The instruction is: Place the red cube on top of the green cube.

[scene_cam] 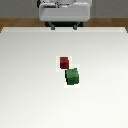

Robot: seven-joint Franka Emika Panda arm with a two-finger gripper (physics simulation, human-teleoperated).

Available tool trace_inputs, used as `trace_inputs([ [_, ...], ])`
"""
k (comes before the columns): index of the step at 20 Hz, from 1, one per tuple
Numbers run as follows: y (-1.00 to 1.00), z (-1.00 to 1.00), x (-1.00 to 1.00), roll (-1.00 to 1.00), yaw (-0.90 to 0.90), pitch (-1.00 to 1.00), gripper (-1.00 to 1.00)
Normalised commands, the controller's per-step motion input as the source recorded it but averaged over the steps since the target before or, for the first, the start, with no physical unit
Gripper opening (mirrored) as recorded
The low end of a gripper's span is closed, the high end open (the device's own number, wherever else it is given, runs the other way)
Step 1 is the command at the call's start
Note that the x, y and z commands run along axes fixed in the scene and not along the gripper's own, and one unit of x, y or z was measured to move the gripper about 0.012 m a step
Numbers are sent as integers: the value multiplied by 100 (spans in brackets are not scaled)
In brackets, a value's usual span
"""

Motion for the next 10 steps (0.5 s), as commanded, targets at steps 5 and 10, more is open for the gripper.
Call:
trace_inputs([
  [5, 0, 0, 0, 0, 0, 0, 100],
  [10, 0, -80, 0, 0, 0, 0, 100],
])
